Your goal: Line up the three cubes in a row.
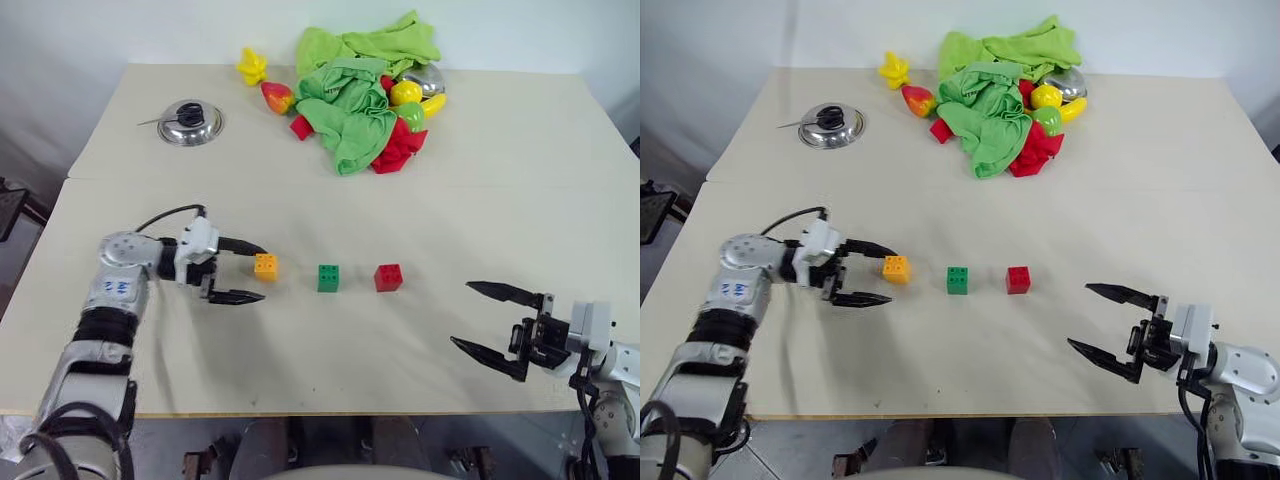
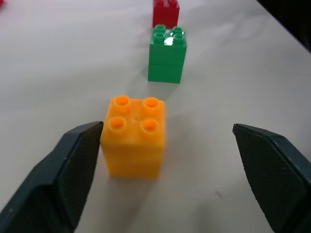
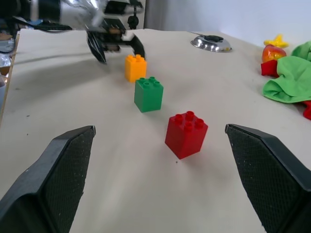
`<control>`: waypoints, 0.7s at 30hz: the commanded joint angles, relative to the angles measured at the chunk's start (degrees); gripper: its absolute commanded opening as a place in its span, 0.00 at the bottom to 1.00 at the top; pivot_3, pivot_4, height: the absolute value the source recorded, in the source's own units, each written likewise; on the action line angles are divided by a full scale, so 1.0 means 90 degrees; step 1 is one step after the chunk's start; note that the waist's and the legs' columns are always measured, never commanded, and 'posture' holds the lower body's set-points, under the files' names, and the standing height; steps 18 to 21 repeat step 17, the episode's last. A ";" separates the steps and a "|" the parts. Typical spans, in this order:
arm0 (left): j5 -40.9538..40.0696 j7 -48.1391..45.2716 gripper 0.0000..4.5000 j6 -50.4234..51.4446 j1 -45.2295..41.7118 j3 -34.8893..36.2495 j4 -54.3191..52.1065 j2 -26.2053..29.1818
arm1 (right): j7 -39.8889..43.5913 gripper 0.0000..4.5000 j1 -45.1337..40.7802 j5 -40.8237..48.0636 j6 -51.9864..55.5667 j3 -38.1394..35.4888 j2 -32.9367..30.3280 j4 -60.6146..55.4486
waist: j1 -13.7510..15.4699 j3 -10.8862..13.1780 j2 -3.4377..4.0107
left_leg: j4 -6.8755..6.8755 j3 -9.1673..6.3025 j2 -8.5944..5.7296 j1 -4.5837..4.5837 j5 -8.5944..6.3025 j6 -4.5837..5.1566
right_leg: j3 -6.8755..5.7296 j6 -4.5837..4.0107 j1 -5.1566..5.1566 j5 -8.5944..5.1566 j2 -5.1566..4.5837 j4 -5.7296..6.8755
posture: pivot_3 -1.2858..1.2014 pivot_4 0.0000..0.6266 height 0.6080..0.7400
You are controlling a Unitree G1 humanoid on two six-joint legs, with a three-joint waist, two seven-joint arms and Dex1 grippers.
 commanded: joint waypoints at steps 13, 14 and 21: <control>-0.0871 0.1007 0.99 0.0152 0.2024 0.1811 -0.1931 0.0081 | 0.0103 1.00 -0.0713 0.0251 0.0416 -0.0063 -0.0063 0.0049 | 0.0036 0.0002 0.0004 | 0.0002 -0.0011 -0.0011 0.0002 0.0002 0.0003 | -0.0004 -0.0001 0.0006 0.0000 -0.0019 0.0008 | 0.52 0.24 1.00; -0.0878 0.1058 0.99 0.0169 0.2057 0.1819 -0.1928 0.0072 | 0.0161 1.00 -0.0741 0.0213 0.0391 -0.0051 -0.0095 0.0086 | 0.0035 0.0002 0.0004 | 0.0001 -0.0011 -0.0012 0.0002 0.0002 0.0003 | -0.0005 -0.0001 0.0006 0.0000 -0.0019 0.0007 | 0.52 0.24 1.00; -0.0928 0.1126 0.99 0.0264 0.2119 0.1843 -0.1917 0.0082 | 0.0213 1.00 -0.0835 0.0201 0.0372 -0.0070 -0.0155 0.0196 | 0.0025 0.0002 0.0004 | 0.0001 -0.0008 -0.0013 0.0001 0.0002 0.0003 | -0.0005 -0.0001 0.0005 0.0000 -0.0019 0.0007 | 0.52 0.24 1.00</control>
